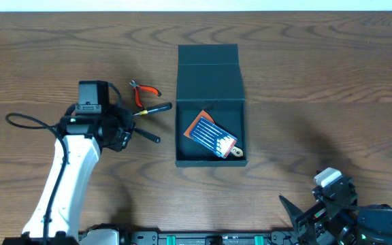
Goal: Pack container
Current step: 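Carry the hammer with the left gripper and lower it into the box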
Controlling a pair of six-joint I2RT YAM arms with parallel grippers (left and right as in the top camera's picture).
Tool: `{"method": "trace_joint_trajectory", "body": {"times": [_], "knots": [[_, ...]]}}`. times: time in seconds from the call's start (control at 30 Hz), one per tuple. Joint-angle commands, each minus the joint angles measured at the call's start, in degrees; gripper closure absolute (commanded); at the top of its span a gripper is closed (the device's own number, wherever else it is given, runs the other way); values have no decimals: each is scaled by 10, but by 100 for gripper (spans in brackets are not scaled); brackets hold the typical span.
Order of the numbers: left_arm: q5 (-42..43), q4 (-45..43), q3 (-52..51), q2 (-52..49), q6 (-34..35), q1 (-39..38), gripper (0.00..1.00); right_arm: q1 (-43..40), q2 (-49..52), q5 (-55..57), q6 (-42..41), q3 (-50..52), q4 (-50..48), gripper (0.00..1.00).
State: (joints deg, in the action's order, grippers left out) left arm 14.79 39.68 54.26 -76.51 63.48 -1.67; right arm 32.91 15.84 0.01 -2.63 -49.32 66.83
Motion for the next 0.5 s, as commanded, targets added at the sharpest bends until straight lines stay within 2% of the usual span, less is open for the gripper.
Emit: {"method": "trace_joint_trajectory", "body": {"times": [0.0,0.23,0.47], "knots": [[-7,-1,39,1,14,-42,94,-3,-1,2,-10,0,1,1],[-46,-1,148,-47,25,-172,94,-3,-1,2,-10,0,1,1],[-66,-1,198,-121,120,-280,94,-3,-1,2,-10,0,1,1]]}}
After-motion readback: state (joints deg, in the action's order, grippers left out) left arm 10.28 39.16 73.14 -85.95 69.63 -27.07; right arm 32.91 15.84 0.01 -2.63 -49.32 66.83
